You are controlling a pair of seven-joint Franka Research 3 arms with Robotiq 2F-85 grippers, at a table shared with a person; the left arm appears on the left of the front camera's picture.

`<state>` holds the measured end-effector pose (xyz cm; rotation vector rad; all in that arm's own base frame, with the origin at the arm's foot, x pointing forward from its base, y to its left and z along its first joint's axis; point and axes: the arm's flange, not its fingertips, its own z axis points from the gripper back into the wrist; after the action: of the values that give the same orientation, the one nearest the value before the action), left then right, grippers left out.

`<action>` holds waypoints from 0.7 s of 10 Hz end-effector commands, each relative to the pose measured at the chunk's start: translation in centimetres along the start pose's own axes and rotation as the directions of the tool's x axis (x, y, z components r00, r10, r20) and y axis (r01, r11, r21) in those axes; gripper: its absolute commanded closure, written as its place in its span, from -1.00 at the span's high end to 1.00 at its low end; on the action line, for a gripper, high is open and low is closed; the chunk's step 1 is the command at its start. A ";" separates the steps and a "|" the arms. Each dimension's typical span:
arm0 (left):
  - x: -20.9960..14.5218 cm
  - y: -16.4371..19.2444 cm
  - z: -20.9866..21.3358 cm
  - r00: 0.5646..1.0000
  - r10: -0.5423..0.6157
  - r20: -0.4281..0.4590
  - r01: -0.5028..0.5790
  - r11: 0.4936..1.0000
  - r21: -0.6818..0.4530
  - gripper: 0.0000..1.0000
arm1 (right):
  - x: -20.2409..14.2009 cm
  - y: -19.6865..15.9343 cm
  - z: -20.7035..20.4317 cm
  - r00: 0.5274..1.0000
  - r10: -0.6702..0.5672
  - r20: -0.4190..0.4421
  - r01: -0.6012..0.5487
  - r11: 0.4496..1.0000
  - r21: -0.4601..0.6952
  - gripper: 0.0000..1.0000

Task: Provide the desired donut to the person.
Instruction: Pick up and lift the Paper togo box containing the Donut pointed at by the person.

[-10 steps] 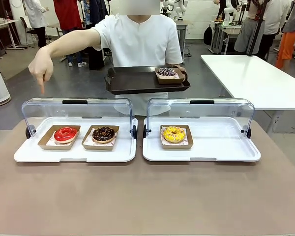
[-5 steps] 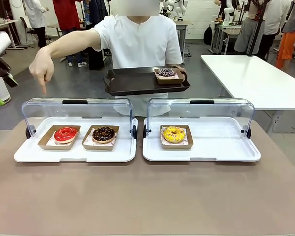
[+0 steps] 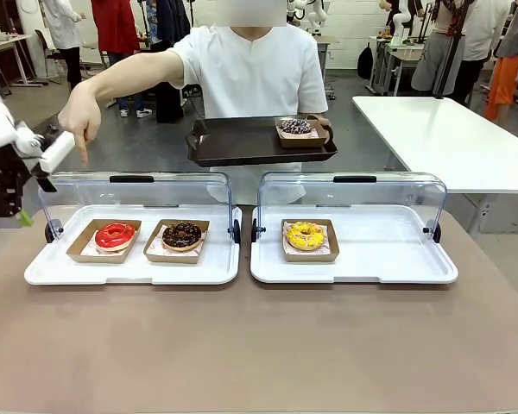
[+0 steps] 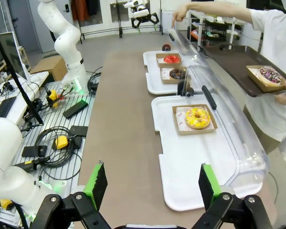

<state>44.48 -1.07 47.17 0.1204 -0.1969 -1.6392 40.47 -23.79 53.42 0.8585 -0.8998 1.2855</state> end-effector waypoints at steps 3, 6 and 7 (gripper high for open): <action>2.0 -0.4 -5.0 0.999 -0.031 -0.038 0.030 0.999 -0.036 1.00 | -0.1 0.0 0.0 1.000 0.000 0.004 0.000 1.000 0.000 1.00; 2.1 -0.6 -5.3 0.999 -0.039 -0.010 0.038 0.998 -0.052 1.00 | -0.1 0.0 0.0 1.000 0.000 0.004 0.000 1.000 0.000 1.00; 2.1 -0.6 -5.3 0.999 -0.039 -0.010 0.038 0.998 -0.052 1.00 | -0.1 0.0 0.0 1.000 0.000 0.004 0.000 1.000 0.000 1.00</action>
<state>44.69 -3.62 41.67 0.0890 -0.1412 -1.6843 40.47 -23.79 53.42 0.8584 -0.8997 1.2855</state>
